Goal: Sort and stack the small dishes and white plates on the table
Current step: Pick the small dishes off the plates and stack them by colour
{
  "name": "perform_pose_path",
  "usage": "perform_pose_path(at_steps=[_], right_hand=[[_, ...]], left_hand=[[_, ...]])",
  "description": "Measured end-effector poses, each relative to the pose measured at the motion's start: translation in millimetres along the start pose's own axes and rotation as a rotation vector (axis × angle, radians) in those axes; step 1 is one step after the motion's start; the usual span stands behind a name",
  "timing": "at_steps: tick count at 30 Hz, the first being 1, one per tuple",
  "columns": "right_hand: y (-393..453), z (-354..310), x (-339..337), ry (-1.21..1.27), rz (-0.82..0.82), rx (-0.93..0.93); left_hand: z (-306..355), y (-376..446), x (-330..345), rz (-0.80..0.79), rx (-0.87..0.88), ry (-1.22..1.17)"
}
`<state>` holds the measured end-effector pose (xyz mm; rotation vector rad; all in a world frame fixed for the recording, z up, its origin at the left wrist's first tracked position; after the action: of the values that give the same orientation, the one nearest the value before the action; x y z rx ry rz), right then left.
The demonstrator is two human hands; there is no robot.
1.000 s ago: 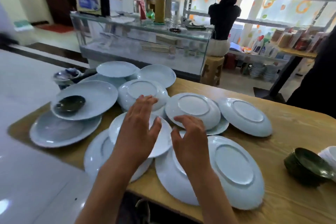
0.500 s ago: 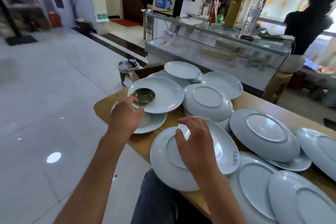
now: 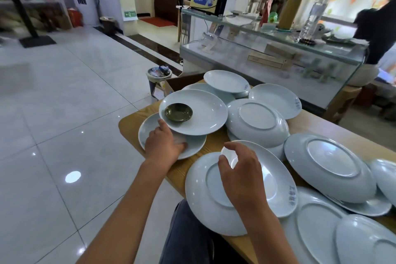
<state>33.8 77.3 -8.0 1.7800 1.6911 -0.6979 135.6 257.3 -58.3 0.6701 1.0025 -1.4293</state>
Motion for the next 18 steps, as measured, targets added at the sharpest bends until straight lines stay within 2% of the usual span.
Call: perform_pose_path(at_steps=[5, 9, 18], right_hand=[[-1.2, 4.5, -3.1, 0.003, -0.007, 0.001], [-1.9, 8.2, -5.2, 0.032, -0.013, 0.021], [-3.9, 8.3, -11.7, 0.07, -0.027, 0.043]], left_hand=[[0.1, -1.4, -10.1, 0.006, -0.051, 0.064], [7.5, -12.5, -25.1, -0.065, -0.071, 0.123], [23.1, -55.5, -52.4, -0.121, -0.02, -0.225]])
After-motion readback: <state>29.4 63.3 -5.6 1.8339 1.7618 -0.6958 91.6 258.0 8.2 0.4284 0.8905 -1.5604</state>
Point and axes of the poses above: each hand's wrist, its own y-axis towards the middle knuckle, its own x-axis out of the palm, z = x × y, the point moved 1 cm from there along y, towards the middle knuckle, and after that the axes turned 14 degrees about -z, right-handed, at the moved point
